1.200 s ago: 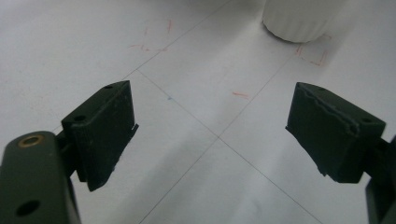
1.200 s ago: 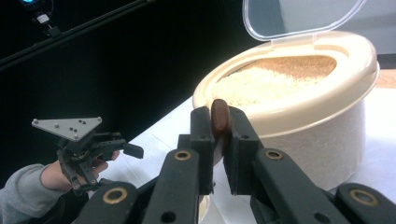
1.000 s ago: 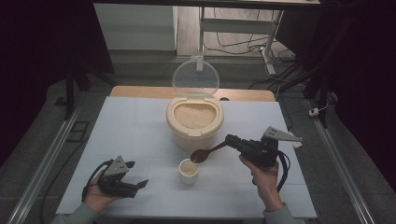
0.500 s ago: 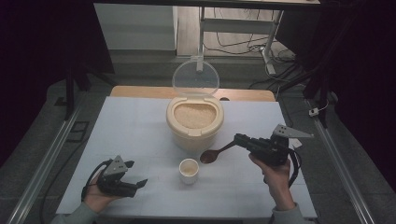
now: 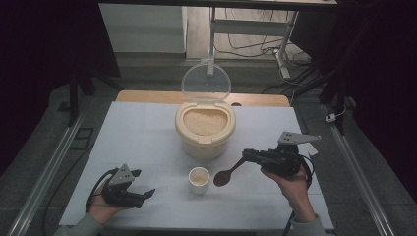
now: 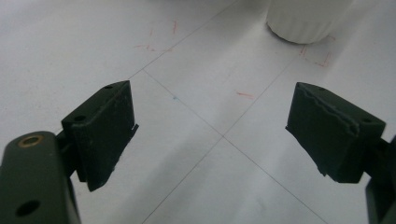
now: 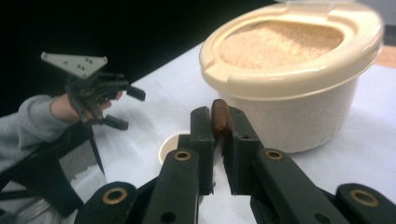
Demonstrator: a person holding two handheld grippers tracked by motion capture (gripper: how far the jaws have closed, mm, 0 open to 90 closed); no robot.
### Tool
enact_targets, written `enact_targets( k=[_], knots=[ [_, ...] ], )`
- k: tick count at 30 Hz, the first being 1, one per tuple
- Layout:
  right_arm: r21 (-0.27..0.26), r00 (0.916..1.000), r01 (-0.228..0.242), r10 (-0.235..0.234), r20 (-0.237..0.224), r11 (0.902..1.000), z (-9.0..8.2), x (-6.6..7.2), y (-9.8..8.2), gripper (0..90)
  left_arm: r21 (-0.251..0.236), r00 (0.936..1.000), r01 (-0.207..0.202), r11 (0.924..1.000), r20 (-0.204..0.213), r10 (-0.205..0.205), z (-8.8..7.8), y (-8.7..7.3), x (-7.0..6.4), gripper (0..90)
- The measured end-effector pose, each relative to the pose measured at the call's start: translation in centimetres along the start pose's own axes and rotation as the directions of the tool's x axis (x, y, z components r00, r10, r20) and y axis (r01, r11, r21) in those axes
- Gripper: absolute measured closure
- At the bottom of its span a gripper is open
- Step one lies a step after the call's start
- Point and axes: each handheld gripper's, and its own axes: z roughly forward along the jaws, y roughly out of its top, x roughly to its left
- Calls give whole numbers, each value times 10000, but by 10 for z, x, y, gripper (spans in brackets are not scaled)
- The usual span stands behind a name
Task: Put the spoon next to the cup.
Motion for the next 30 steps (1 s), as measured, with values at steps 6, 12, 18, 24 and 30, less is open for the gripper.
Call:
enact_targets(
  k=[6,12,18,24,30],
  knots=[
    [702,9995,140,-121,-275,9974,9,2,-1,832,24,10000,-7,10000,-3,7,0,0,0,151],
    [1314,9985,189,-118,-540,9912,14,3,-3,832,28,10000,-79,10000,39,79,1,0,-1,152],
    [1985,9976,309,-180,-663,9796,26,4,-6,832,56,9999,-92,9999,57,92,1,0,-1,152],
    [2550,9971,322,-135,-749,9664,39,4,-8,830,79,9999,-120,9999,89,119,1,0,-1,152],
    [2657,9989,124,1,-471,9640,49,-2,-12,819,123,9999,-151,9998,84,150,2,0,-1,153]
  ],
)
